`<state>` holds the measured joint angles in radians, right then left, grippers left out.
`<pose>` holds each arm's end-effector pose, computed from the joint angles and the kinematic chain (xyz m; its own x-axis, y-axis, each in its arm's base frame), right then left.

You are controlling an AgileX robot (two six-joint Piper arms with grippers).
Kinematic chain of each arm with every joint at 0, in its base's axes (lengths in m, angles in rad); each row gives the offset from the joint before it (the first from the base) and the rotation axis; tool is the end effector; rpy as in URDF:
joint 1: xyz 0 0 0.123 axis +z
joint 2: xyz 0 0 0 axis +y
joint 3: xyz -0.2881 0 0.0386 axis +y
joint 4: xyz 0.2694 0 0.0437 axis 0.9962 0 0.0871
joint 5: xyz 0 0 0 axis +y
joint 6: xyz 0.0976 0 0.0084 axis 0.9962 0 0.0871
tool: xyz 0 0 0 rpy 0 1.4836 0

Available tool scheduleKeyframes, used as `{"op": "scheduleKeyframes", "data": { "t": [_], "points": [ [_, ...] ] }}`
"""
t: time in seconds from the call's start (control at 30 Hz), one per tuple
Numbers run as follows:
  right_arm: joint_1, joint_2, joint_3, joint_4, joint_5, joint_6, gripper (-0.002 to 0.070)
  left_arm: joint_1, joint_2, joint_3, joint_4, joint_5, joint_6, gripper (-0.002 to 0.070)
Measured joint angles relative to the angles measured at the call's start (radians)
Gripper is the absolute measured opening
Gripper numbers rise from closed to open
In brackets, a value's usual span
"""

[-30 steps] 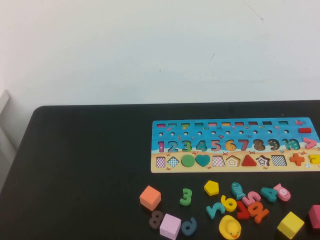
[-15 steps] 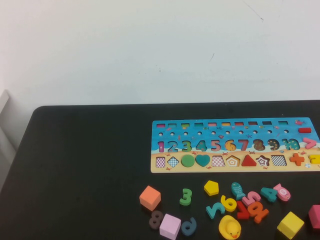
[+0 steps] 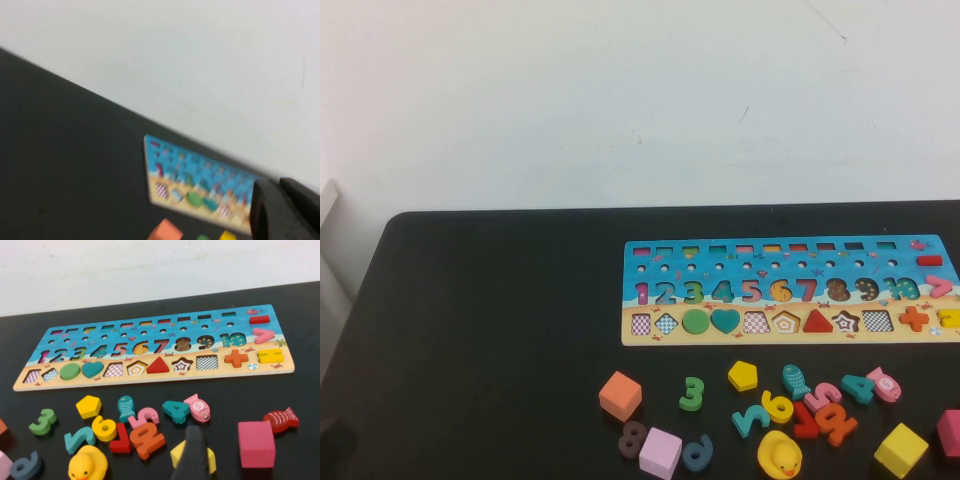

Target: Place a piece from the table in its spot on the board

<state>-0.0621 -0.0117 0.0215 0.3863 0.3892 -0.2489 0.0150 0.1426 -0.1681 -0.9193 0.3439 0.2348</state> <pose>0.0750 0.0094 0.1718 -0.2879 0.1278 -0.9491 -0.0439 0.9883 0.1463 0.0828 -0.0251 0.2431 -0.2338 -0.5906 -0.7724 0.1385 0.7661 -0.6277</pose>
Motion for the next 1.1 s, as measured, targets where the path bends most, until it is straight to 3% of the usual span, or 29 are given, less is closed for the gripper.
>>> {"op": "scheduleKeyframes", "data": {
  "t": [0.23, 0.4, 0.63, 0.9, 1.1],
  "points": [
    [0.0, 0.0, 0.0, 0.0, 0.0, 0.0, 0.0593, 0.0, 0.305, -0.257, 0.017, 0.172, 0.418, -0.0001],
    [0.0, 0.0, 0.0, 0.0, 0.0, 0.0, 0.0593, 0.0, 0.531, -0.425, 0.058, 0.302, 0.607, -0.0001],
    [0.0, 0.0, 0.0, 0.0, 0.0, 0.0, 0.0593, -0.046, 0.853, -0.661, 0.183, 0.447, 0.732, -0.0001],
    [0.0, 0.0, 0.0, 0.0, 0.0, 0.0, 0.0593, -0.253, 1.087, -0.843, 0.404, 0.495, 0.729, -0.0001],
    [0.0, 0.0, 0.0, 0.0, 0.0, 0.0, 0.0593, -0.363, 1.218, -0.956, 0.516, 0.507, 0.704, -0.0001]
  ]
}}
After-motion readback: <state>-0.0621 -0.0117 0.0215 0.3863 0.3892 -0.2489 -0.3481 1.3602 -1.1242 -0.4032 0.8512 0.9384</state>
